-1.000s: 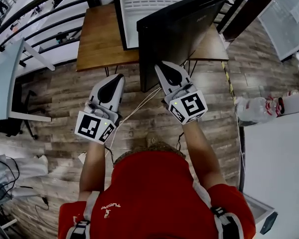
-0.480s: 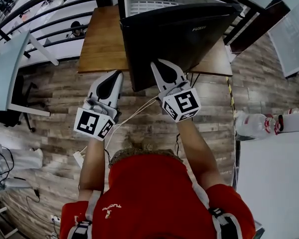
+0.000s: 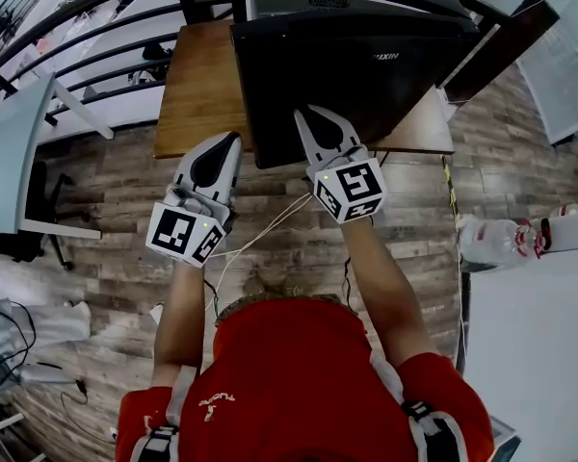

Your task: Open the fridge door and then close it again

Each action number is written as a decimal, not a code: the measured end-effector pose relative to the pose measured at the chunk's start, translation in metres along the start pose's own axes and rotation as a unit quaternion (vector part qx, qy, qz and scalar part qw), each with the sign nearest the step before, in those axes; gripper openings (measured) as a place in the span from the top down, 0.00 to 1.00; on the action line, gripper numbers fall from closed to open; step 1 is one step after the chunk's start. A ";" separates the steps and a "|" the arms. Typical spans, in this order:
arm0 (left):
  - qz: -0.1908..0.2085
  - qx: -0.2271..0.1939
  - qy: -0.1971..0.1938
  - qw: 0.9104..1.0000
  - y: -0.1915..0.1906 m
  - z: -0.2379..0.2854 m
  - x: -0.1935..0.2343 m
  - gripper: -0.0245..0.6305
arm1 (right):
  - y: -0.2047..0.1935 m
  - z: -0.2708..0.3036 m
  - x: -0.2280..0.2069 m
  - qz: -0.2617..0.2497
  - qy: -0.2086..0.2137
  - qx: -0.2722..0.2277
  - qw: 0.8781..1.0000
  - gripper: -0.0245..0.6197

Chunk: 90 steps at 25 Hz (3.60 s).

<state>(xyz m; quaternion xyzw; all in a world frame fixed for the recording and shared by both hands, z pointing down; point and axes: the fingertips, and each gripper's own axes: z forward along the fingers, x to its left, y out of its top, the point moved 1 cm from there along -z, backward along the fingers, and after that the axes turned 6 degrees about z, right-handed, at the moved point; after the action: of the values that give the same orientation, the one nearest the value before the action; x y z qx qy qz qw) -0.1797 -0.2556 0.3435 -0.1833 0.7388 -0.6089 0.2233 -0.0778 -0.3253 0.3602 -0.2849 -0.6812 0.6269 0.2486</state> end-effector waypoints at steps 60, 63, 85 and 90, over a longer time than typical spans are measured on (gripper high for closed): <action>-0.005 -0.022 -0.065 0.998 0.023 -0.015 -0.035 0.95 | 0.040 -0.065 0.064 0.004 0.031 -0.044 0.999 0.92; -0.002 -0.022 -0.067 0.997 0.024 -0.016 -0.037 0.95 | 0.042 -0.067 0.068 -0.003 0.036 -0.045 0.998 0.92; -0.002 -0.022 -0.062 0.998 0.025 -0.019 -0.039 0.95 | 0.043 -0.079 0.070 -0.006 0.035 -0.048 0.998 0.92; -0.001 -0.022 -0.063 0.998 0.025 -0.019 -0.041 0.95 | 0.045 -0.081 0.069 -0.006 0.036 -0.050 0.998 0.92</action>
<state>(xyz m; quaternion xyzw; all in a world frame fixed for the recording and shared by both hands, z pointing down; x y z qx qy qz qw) -0.1559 -0.2129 0.3263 -0.2270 0.7361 -0.5803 0.2643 -0.0672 -0.2173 0.3217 -0.3154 -0.7038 0.5801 0.2620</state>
